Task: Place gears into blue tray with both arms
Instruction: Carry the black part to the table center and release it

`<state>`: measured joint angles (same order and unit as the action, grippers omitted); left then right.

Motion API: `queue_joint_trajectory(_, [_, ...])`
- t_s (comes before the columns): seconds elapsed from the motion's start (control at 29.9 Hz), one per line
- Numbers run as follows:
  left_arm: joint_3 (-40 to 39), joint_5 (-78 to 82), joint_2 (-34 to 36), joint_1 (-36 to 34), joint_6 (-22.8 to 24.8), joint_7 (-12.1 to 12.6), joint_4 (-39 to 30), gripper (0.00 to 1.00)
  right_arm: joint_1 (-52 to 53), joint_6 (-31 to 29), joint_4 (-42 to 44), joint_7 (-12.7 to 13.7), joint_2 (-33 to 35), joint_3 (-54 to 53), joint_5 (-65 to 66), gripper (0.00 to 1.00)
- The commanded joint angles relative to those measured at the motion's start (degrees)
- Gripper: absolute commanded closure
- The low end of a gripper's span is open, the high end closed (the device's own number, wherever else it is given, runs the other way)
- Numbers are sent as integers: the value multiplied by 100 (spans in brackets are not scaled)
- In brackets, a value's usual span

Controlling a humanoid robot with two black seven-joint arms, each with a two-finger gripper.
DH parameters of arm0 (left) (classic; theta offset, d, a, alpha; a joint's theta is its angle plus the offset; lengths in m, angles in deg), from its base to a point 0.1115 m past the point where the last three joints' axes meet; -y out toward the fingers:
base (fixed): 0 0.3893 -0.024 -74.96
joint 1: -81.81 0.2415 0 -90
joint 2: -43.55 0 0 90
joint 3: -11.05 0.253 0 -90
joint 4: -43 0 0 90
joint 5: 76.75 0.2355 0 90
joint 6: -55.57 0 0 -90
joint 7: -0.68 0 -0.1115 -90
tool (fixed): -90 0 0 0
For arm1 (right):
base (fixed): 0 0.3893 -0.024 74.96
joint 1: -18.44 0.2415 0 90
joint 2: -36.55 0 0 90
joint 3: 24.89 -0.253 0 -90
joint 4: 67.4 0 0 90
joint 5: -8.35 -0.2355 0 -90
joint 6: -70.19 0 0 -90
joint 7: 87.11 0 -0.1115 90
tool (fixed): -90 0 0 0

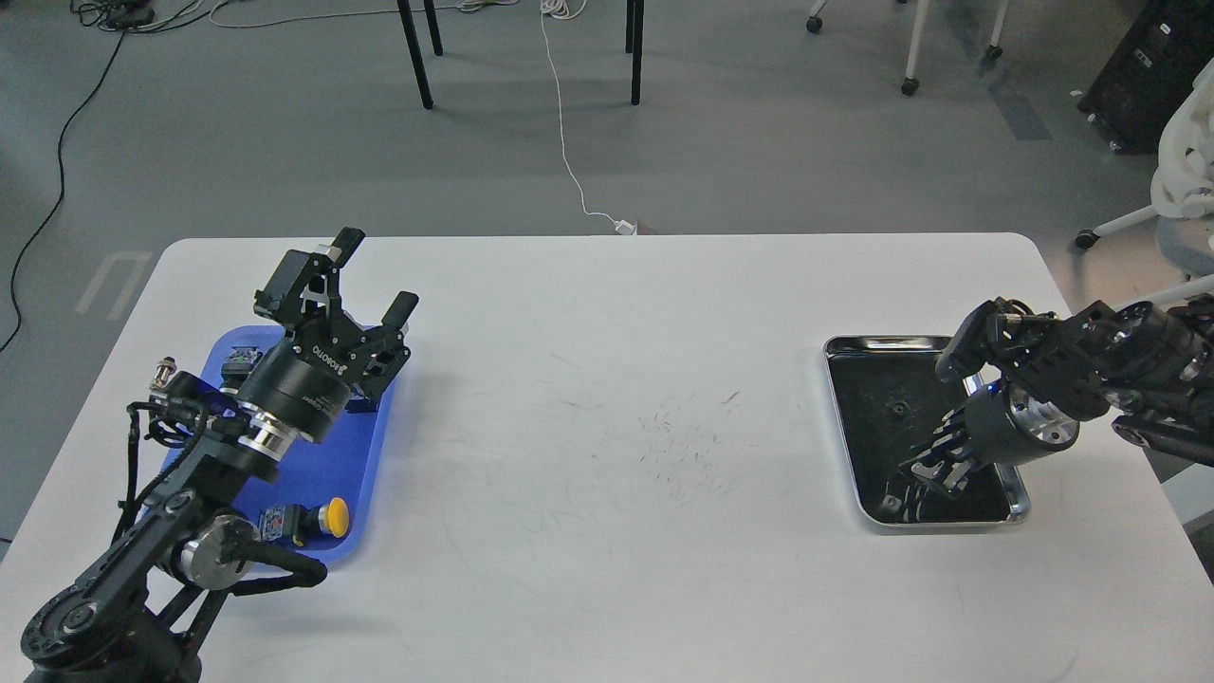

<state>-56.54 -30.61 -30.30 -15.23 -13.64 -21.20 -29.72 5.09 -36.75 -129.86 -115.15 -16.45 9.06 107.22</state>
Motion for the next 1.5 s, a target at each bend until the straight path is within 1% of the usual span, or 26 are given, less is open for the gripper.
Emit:
queue_joint_trajectory(0.0, [0, 0, 29, -8, 5, 0, -6, 2, 349, 6, -91, 4, -87, -12, -323, 88])
queue_joint_trajectory(0.07, [0, 0, 38, 0, 5, 0, -23, 2, 525, -2, -91, 4, -288, -12, -614, 87])
queue_joint_trajectory(0.23, [-52, -26, 47, 9, 13, -9, -32, 2, 754, -2, 137, 4, -1324, 6, -1379, 87])
queue_joint_trajectory(0.4, [-96, -44, 161, 27, 13, -17, -93, 2, 711, 33, 638, 4, -2186, 41, -1512, 87])
queue_joint_trajectory(0.57, [-97, -53, 196, 88, 13, -17, -111, 2, 448, 427, 779, 4, -2732, 173, -1573, 87])
queue_joint_trajectory(0.8, [-167, -53, 205, 185, 13, -17, -173, 2, 227, 727, 780, 4, -3014, 278, -1793, 86])
queue_joint_trajectory(1.17, [-176, -44, 196, 255, 5, -17, -208, 2, 113, 868, 964, 4, -3541, 437, -1854, 86])
queue_joint_trajectory(1.37, [-176, -44, 196, 264, 13, -17, -243, 2, 69, 973, 1026, 4, -3612, 437, -1898, 86])
queue_joint_trajectory(1.47, [-167, -44, 196, 264, 13, -17, -243, 2, 69, 965, 1026, 4, -3629, 445, -2065, 84])
